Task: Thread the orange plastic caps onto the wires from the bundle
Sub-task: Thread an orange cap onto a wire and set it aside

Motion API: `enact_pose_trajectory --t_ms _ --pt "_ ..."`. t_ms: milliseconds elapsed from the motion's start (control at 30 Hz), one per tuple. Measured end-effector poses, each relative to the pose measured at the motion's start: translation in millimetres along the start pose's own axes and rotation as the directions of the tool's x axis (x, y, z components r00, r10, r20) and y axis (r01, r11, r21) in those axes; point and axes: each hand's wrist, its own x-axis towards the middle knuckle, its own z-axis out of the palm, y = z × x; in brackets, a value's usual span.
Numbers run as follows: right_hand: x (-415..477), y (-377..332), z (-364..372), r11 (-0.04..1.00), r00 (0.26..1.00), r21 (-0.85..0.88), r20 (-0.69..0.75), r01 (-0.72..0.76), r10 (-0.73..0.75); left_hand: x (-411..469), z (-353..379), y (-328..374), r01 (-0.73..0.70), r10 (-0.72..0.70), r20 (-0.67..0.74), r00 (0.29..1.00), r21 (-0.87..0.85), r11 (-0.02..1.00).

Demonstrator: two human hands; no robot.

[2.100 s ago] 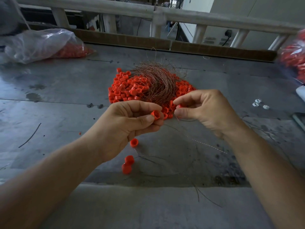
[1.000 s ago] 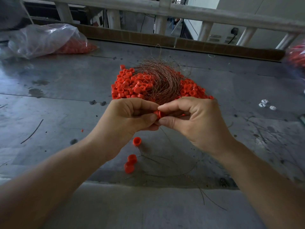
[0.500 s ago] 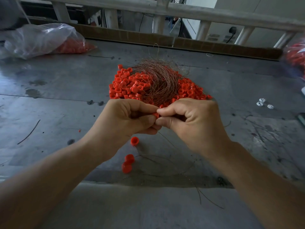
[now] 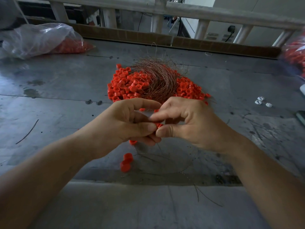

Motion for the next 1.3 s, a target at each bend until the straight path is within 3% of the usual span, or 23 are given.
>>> enact_pose_trajectory --t_ms 133,233,367,500,633,800,933,1067,1200,1300 --pt "-0.4 -2.2 -1.3 0.997 0.998 -0.042 0.025 0.066 -0.065 -0.4 -2.0 0.8 0.017 -0.016 0.057 0.998 -0.02 1.0" --pt "-0.5 -2.5 0.5 0.985 0.993 -0.131 -0.013 0.115 -0.118 -2.9 0.6 2.2 -0.048 0.048 0.08 0.996 -0.004 0.999" --pt "-1.0 -3.8 5.4 0.969 0.989 -0.206 -0.035 0.133 -0.143 -4.6 7.8 -0.7 -0.148 0.149 0.006 0.989 0.171 0.974" --pt "-1.3 -7.4 9.1 0.973 0.987 -0.19 -0.058 0.133 -0.147 -5.3 12.4 -0.5 -0.194 0.2 -0.017 0.98 0.167 0.967" --pt "-2.8 -9.8 8.9 0.988 0.991 -0.121 -0.076 0.098 -0.108 -6.5 15.4 1.1 -0.2 0.207 -0.036 0.978 0.143 0.969" --pt "-2.1 -8.9 4.8 0.996 1.0 0.089 0.008 -0.006 0.005 -6.7 7.7 6.0 -0.097 0.096 0.027 0.995 0.046 0.994" --pt "-1.3 -9.4 3.9 0.931 0.993 0.349 -0.004 -0.11 0.118 -3.7 2.5 7.7 -0.085 0.085 -0.004 0.996 -0.114 0.99" --pt "-0.4 -10.0 0.8 0.823 0.973 0.519 0.103 -0.231 0.208 -0.4 -0.2 7.6 -0.13 0.113 -0.084 0.99 -0.228 0.965" --pt "-0.2 -10.7 2.1 0.836 0.969 0.492 0.085 -0.244 0.232 0.0 -2.5 9.7 -0.167 0.146 -0.092 0.985 -0.297 0.94" --pt "-0.4 -8.2 -4.0 0.881 0.969 0.42 -0.011 -0.219 0.246 -0.6 -2.5 9.2 -0.189 0.163 -0.14 0.977 -0.2 0.961"
